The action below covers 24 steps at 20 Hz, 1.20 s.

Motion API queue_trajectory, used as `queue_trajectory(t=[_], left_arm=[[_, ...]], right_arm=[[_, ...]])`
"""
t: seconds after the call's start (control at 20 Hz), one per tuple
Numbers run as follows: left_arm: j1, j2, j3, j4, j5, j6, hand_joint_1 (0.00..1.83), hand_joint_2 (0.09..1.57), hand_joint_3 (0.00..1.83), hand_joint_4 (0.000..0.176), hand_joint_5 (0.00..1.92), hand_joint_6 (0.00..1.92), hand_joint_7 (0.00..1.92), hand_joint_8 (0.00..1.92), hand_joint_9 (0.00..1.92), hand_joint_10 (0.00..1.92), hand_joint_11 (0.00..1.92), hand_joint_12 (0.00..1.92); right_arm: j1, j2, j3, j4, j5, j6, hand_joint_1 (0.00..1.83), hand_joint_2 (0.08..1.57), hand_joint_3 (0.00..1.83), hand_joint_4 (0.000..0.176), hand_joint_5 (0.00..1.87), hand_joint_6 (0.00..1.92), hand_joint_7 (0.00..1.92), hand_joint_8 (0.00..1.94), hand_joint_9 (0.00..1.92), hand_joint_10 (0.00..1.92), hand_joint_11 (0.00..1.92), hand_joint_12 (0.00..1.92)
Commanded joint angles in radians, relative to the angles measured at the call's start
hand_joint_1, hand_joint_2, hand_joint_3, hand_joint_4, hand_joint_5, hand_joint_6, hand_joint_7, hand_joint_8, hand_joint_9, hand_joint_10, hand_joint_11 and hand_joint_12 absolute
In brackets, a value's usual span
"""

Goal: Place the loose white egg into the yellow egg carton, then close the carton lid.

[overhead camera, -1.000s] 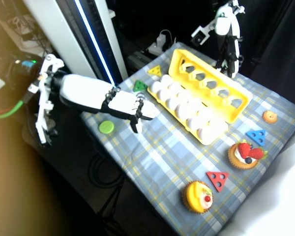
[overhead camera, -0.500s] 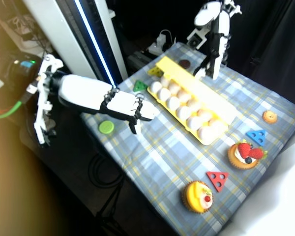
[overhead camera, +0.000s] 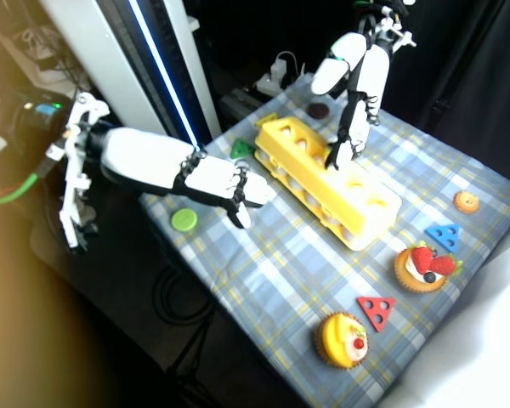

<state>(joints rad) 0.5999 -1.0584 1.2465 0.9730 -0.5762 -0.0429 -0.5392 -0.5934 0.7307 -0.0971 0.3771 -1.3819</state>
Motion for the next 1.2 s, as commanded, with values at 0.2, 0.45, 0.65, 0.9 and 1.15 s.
queue_trajectory(t=[0.2,0.45,0.65,0.9,1.15], left_arm=[[-0.029,-0.028,0.012,0.045,-0.046,-0.074,0.0,1.33,0.0,0.008,0.0,0.0,0.03,0.0,0.23,0.14,0.0,1.61],[-0.037,0.042,-0.027,-0.06,-0.088,0.022,0.0,1.34,0.01,0.0,0.0,0.0,0.05,0.01,0.15,0.11,0.0,1.46],[-0.037,0.121,-0.09,-0.14,-0.12,0.142,0.0,1.33,0.0,0.0,0.0,0.0,0.0,0.0,0.01,0.04,0.0,0.8],[-0.037,0.247,-0.191,-0.275,-0.157,0.367,0.0,1.29,0.0,0.0,0.0,0.0,0.0,0.0,0.0,0.0,0.0,0.46],[0.002,0.339,-0.254,-0.54,-0.187,0.687,0.0,1.28,0.0,0.0,0.0,0.0,0.0,0.0,0.0,0.0,0.0,0.68]], right_arm=[[0.008,0.006,-0.001,0.006,0.114,-0.003,0.4,1.27,0.0,0.039,0.0,0.0,0.0,0.0,0.0,0.0,0.0,1.02],[0.003,0.012,-0.005,0.01,0.121,-0.003,0.49,1.26,0.0,0.054,0.0,0.0,0.0,0.0,0.0,0.0,0.0,0.99],[0.001,0.029,-0.016,0.013,0.136,-0.003,0.54,1.27,0.0,0.014,0.0,0.0,0.0,0.0,0.0,0.0,0.0,0.51],[-0.019,0.051,-0.029,0.041,0.203,-0.003,0.34,1.25,0.0,0.021,0.0,0.0,0.0,0.0,0.0,0.0,0.0,0.16],[-0.041,0.061,-0.034,0.094,0.298,-0.003,0.48,1.22,0.0,0.0,0.0,0.0,0.0,0.0,0.0,0.0,0.0,0.0]])
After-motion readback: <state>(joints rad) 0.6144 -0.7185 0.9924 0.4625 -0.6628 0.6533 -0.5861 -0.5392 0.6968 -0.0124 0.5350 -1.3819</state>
